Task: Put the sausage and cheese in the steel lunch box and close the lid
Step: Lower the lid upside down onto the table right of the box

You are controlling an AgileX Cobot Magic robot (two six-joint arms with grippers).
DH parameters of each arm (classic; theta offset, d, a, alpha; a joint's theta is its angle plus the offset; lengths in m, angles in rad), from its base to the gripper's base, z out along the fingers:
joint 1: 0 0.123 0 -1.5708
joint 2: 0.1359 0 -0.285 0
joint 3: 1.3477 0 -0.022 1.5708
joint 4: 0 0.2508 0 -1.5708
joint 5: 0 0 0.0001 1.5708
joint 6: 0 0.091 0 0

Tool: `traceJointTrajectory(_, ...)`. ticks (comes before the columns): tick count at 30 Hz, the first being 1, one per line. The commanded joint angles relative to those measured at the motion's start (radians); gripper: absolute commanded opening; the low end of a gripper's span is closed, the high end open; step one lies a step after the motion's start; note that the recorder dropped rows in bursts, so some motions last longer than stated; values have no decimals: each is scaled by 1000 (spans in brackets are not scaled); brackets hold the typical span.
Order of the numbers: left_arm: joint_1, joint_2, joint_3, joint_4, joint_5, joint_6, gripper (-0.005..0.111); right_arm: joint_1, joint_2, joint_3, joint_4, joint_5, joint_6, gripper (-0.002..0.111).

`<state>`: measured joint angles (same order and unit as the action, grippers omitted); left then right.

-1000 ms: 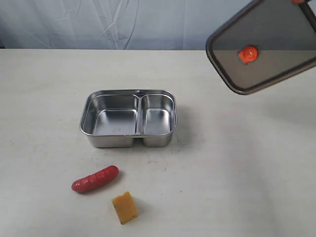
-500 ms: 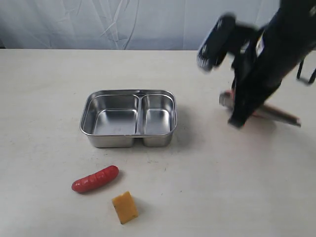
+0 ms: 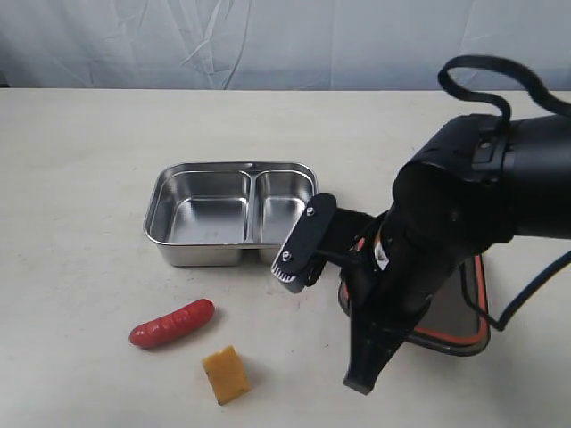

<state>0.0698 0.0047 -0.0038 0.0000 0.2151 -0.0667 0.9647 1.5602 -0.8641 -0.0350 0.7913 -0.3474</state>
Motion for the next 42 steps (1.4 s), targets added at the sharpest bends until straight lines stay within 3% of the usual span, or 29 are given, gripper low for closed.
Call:
traceJointTrajectory(1,-4,-5,4,6,-7,-1,0,14,48,4,56,-65,2,-1)
traceJointTrajectory(4,-4,-5,4,6,-7,-1,0,14,71,4,71,-67,0,7)
traceJointTrajectory(9,-4,-5,4,6,-7,-1,0,14,73,4,97,-79,0,47)
traceJointTrajectory(12,-4,-5,4,6,-7,-1,0,14,73,-4,146,-85,0,55)
traceJointTrajectory(16,-4,-5,4,6,-7,-1,0,14,67,-44,215,-64,0,52)
traceJointTrajectory(19,-4,-5,4,6,-7,-1,0,14,37,-85,246,-54,0,44)
traceJointTrajectory(23,-4,-5,4,6,-7,-1,0,14,-69,-99,262,-124,7,-1)
traceJointTrajectory(32,-4,-5,4,6,-7,-1,0,13,-301,-99,268,-146,92,-1)
traceJointTrajectory(39,-4,-5,4,8,-43,-2,0,13,-322,-99,281,-146,95,-1)
traceJointTrajectory(42,-4,-5,4,-183,-131,-10,0,13,-322,-99,281,-131,95,-1)
